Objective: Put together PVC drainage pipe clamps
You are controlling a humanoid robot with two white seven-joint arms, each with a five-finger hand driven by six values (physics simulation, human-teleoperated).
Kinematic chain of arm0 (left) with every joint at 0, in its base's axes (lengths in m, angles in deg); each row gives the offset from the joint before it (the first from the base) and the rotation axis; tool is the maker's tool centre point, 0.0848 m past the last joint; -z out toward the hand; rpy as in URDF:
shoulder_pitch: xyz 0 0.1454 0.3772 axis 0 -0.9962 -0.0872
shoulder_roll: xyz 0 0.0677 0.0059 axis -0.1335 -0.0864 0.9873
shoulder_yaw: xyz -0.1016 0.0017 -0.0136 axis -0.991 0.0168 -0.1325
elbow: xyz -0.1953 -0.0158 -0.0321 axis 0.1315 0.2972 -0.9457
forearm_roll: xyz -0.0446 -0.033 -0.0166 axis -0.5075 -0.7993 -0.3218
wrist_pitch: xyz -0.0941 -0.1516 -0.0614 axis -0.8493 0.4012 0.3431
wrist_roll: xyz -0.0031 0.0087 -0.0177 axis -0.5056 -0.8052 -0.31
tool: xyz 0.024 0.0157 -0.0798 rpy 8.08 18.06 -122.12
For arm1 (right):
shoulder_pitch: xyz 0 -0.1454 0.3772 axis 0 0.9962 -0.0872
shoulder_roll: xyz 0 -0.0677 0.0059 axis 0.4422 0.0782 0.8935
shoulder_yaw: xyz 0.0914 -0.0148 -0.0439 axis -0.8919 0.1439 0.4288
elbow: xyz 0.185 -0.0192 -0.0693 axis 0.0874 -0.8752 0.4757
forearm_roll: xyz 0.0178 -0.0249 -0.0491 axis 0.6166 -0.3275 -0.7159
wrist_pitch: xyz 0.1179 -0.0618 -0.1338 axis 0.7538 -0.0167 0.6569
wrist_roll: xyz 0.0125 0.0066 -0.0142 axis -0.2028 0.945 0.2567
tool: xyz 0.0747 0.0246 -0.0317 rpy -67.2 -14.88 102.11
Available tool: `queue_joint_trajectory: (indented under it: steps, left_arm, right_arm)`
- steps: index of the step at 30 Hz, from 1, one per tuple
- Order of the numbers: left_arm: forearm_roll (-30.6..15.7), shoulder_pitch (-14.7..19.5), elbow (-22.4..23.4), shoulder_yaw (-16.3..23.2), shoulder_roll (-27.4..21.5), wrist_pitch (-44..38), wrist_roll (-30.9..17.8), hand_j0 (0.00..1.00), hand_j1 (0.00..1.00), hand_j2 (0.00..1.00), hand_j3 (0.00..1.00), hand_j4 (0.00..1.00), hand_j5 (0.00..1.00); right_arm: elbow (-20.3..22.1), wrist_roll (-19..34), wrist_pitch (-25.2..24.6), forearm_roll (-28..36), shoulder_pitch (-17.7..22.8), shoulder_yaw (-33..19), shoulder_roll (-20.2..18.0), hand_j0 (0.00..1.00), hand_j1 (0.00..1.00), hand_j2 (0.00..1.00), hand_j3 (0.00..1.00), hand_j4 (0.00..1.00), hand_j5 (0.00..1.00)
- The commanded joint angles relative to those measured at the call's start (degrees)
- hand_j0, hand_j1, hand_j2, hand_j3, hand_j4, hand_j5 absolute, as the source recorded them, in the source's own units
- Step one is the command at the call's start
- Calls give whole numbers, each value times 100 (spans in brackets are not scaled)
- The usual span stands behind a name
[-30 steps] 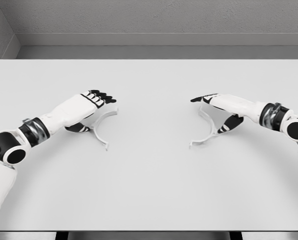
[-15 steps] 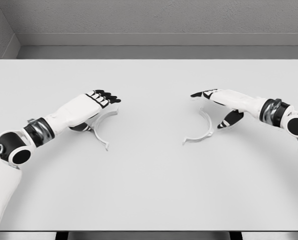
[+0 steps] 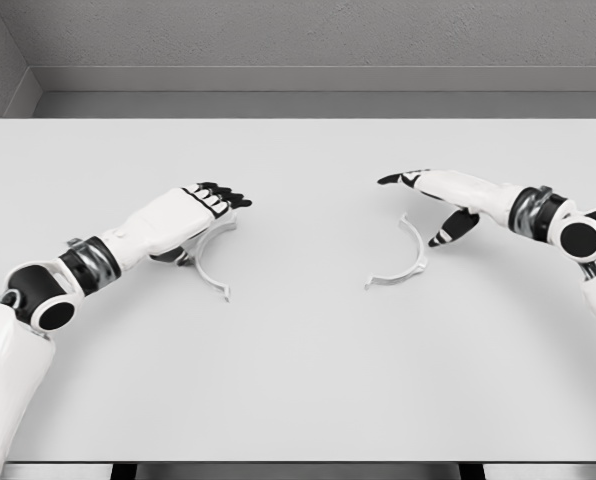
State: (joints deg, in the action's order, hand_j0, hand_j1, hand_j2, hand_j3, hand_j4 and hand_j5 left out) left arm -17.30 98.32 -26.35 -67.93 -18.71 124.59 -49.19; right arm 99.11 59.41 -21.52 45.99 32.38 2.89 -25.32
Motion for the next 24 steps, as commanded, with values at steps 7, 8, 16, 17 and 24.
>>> queue_joint_trajectory:
  steps: [7, 8, 16, 17, 24]
  left_arm:
    - [-589, 0, -150, 178, 126, -35, -289, 100, 100, 100, 100, 100, 100]
    - [-589, 0, -158, 196, 126, -35, -289, 100, 100, 100, 100, 100, 100]
    - [-589, 0, -317, 187, 126, -35, -324, 100, 100, 100, 100, 100, 100]
    - [-589, 0, -308, 187, 134, -35, -324, 100, 100, 100, 100, 100, 100]
    - [-589, 9, -299, 196, 134, -35, -324, 100, 100, 100, 100, 100, 100]
  right_arm:
    - [-59, -2, -6, -22, 0, 2, 109, 100, 100, 100, 100, 100, 100]
    - [-59, -2, -6, -14, -9, 2, 109, 100, 100, 100, 100, 100, 100]
    - [-51, -2, -6, -14, -9, 2, 126, 100, 100, 100, 100, 100, 100]
    - [-51, -2, -6, -14, -9, 2, 126, 100, 100, 100, 100, 100, 100]
    - [-24, -2, -6, -14, -9, 2, 144, 100, 100, 100, 100, 100, 100]
